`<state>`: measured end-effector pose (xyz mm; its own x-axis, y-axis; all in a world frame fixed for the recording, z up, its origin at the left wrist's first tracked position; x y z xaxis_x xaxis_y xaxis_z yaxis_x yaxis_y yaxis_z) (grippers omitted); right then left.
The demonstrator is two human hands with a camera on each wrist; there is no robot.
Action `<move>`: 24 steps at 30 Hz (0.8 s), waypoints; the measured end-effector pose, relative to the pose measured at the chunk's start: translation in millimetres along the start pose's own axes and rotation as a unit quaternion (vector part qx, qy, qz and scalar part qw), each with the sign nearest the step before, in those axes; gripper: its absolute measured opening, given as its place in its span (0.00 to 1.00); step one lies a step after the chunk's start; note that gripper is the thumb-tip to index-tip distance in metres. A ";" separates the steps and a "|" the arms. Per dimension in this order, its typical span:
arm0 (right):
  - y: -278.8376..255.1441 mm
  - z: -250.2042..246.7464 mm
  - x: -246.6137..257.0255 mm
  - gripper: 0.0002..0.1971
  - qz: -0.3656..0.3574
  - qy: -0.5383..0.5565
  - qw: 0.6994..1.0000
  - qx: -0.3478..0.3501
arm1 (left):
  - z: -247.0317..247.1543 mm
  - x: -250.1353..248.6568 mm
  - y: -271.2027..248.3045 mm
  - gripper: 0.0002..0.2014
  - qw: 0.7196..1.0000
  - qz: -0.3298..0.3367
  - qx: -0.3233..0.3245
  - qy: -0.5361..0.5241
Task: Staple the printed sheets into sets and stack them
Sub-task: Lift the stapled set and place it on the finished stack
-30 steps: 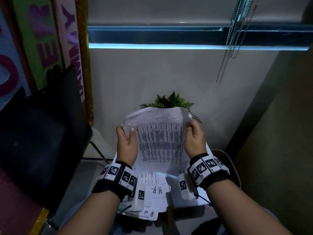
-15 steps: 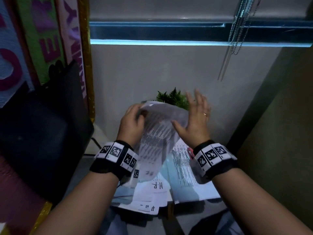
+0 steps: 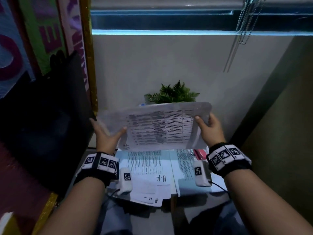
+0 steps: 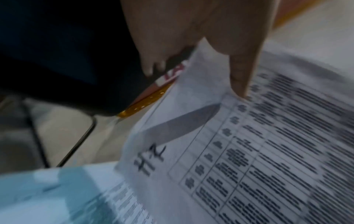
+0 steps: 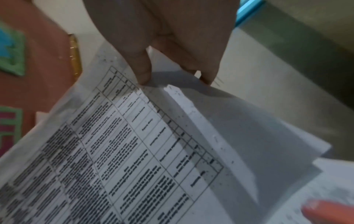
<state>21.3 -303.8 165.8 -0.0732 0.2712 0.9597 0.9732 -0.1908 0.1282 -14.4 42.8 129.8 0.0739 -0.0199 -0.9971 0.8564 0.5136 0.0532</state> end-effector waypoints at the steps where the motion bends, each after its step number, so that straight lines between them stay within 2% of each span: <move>1: -0.4 -0.6 -7.9 0.10 0.004 0.011 1.000 -0.014 | 3.1 8.7 0.7 0.56 0.998 -0.035 0.015 -0.046; 4: -5.5 -1.1 -37.7 0.07 0.041 -0.005 0.998 -0.051 | 9.4 26.6 -0.2 0.47 0.997 -0.042 0.022 -0.056; 7: -18.4 11.2 -73.3 0.10 0.089 -0.050 0.995 -0.020 | 16.6 58.7 -9.8 0.38 0.995 -0.093 0.027 -0.002; 10: -27.7 23.8 -88.0 0.03 0.106 -0.110 0.988 0.011 | 17.9 91.8 -15.4 0.18 0.991 -0.110 0.015 0.073; 12: -29.2 22.8 -88.7 0.10 0.127 -0.095 0.987 -0.011 | 18.7 97.4 -14.7 0.09 0.990 -0.102 0.000 0.095; 14: -26.3 19.4 -89.5 0.11 0.119 -0.069 0.990 -0.039 | 18.4 95.6 -12.0 0.08 0.992 -0.101 -0.021 0.071; 19: -17.9 24.7 -99.7 0.09 0.128 -0.094 0.987 -0.022 | 23.3 95.4 -9.5 0.12 0.992 -0.112 -0.022 0.055; 21: -15.6 23.0 -99.3 0.07 0.127 -0.098 0.986 -0.039 | 21.7 99.4 -9.4 0.13 0.990 -0.123 -0.028 0.060; 24: -15.6 13.9 -93.5 0.05 0.115 -0.069 0.987 -0.085 | 24.3 99.3 -8.8 0.09 0.991 -0.119 -0.009 0.057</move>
<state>16.0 -313.0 70.5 0.1877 0.3260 0.9265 0.9089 -0.4154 -0.0380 -2.1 15.4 31.7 -0.1885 -0.0457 -0.9810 0.8332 0.5213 -0.1844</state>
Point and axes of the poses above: each hand's wrist, its own y-axis towards the middle knuckle, its own z-axis out of the palm, x = y × z, the point moved 7 cm from there along y, towards the middle knuckle, and after that the axes turned 9 degrees about -y, right-handed, at the moved point
